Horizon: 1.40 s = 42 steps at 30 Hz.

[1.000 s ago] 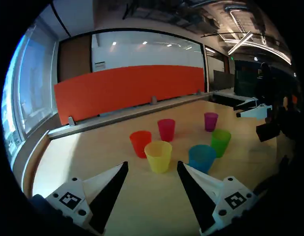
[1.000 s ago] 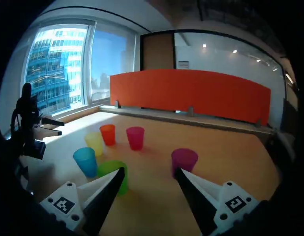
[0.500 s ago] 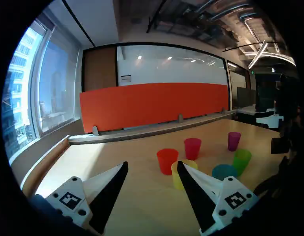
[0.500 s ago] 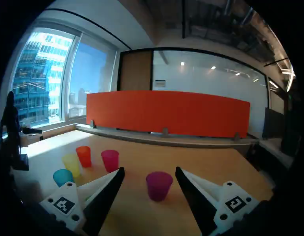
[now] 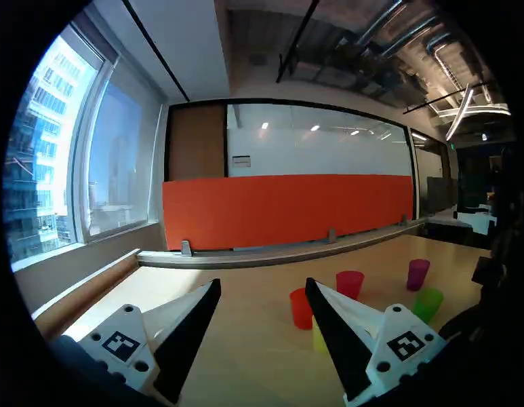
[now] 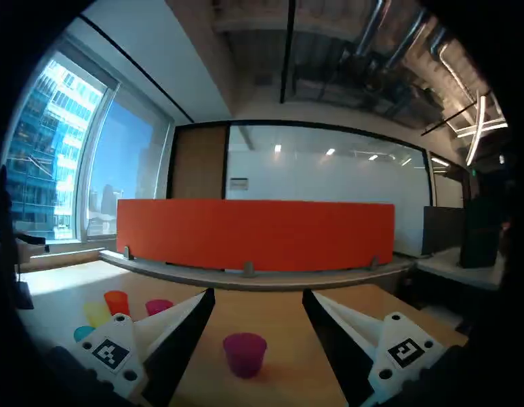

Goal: Pour water

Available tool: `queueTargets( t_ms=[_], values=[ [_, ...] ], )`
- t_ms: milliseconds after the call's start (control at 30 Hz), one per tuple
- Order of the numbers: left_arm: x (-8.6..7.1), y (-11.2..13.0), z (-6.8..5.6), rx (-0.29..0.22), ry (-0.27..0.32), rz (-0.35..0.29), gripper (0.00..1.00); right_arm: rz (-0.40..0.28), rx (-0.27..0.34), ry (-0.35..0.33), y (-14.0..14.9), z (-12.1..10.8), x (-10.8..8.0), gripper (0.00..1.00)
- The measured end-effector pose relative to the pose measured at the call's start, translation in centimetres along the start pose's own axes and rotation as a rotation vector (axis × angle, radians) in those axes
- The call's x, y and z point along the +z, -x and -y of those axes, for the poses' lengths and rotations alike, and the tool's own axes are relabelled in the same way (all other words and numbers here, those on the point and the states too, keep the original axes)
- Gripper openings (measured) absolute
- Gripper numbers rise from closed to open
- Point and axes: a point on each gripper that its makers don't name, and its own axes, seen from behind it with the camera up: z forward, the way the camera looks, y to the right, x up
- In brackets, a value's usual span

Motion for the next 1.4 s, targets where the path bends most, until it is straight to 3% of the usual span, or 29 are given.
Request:
queueTargets(
  t_ms=[200,467,1000,1267,1400],
  values=[
    [-0.2,-0.6,0.5,-0.007,-0.040,-0.043,0.92,-0.007,0.014,0.027,0.4,-0.8,0.2,1.00],
    [-0.1,-0.1,1.2,-0.027,-0.090,-0.047,0.92,-0.010,0.035,0.042,0.4,-1.2,0.2,1.00],
    [-0.1,0.7,2.2,-0.015,-0.176,-0.082,0.92,0.029,0.027,-0.001,1.4,0.9,-0.4,1.00],
    [-0.2,2.7,2.7,0.021,-0.208,-0.070,0.92,0.058,0.000,0.012,1.5,1.2,-0.9,1.00],
    [0.0,3.8,2.6,0.007,-0.205,-0.066,0.92,0.070,-0.015,0.022,1.6,1.4,-1.2,1.00]
  ],
)
